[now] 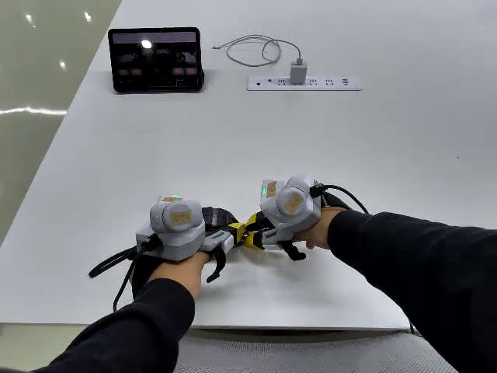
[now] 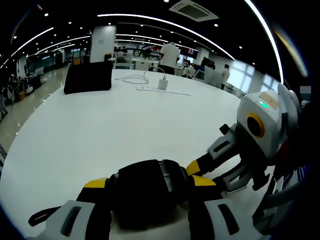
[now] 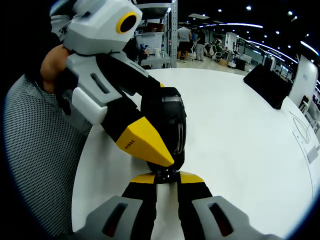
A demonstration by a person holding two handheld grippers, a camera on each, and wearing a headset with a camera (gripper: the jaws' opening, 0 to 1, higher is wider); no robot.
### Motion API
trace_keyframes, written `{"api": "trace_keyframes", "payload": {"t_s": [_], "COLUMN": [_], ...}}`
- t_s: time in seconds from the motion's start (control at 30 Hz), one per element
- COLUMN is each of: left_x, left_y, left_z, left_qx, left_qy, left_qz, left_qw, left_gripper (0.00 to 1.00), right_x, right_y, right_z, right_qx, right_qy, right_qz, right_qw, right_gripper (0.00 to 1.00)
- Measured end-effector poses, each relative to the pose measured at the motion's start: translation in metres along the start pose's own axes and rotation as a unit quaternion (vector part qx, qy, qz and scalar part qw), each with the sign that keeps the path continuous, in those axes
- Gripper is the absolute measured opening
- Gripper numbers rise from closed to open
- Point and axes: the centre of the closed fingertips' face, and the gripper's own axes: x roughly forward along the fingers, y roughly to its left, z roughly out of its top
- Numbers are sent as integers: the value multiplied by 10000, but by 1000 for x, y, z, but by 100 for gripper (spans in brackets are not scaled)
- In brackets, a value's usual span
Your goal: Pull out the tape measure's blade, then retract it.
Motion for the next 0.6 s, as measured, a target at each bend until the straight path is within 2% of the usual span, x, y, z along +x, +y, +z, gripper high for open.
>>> {"api": "trace_keyframes", "payload": {"t_s": [0.13,0.47,0.6], "left_x": [-1,0,0], "left_y": [0,0,-1], "left_z": [0,1,1], "left_qx": [-25,10,47], "left_qy": [-23,-63,21], "left_qz": [-20,-39,-138], "left_qw": [10000,10000,9999], "left_gripper": [59,60,60], "right_x": [1,0,0], "right_y": [-1,0,0], "right_z": [0,0,0], "right_qx": [136,14,-75], "right_qy": [-56,-23,-8], "right_qz": [-17,-58,-90], "right_qw": [9999,10000,9999], "right_gripper": [11,12,12]}}
